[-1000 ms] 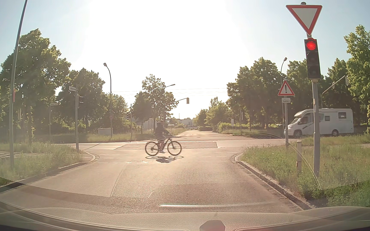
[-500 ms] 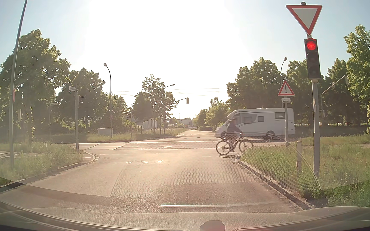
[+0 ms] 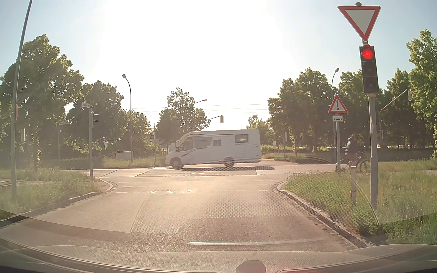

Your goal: Follow the waypoints while adhering to traffic rules and regulations

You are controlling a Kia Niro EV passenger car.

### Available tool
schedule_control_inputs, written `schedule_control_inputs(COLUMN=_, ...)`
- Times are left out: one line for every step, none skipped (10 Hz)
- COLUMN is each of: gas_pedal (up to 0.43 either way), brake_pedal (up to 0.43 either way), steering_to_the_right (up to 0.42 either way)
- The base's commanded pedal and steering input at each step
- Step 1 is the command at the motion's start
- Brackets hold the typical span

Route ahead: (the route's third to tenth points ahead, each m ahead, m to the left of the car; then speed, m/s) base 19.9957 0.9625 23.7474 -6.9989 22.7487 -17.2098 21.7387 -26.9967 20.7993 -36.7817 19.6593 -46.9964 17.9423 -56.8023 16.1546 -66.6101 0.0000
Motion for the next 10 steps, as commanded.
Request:
schedule_control_inputs(gas_pedal=0.000, brake_pedal=0.305, steering_to_the_right=-0.015)
schedule_control_inputs(gas_pedal=0.000, brake_pedal=0.305, steering_to_the_right=-0.014)
schedule_control_inputs(gas_pedal=0.000, brake_pedal=0.305, steering_to_the_right=-0.014)
schedule_control_inputs(gas_pedal=0.000, brake_pedal=0.305, steering_to_the_right=-0.015)
schedule_control_inputs(gas_pedal=0.000, brake_pedal=0.305, steering_to_the_right=-0.015)
schedule_control_inputs(gas_pedal=0.000, brake_pedal=0.305, steering_to_the_right=-0.015)
schedule_control_inputs(gas_pedal=0.000, brake_pedal=0.305, steering_to_the_right=-0.016)
schedule_control_inputs(gas_pedal=0.000, brake_pedal=0.305, steering_to_the_right=-0.016)
schedule_control_inputs(gas_pedal=0.000, brake_pedal=0.305, steering_to_the_right=-0.016)
schedule_control_inputs(gas_pedal=0.000, brake_pedal=0.299, steering_to_the_right=-0.016)
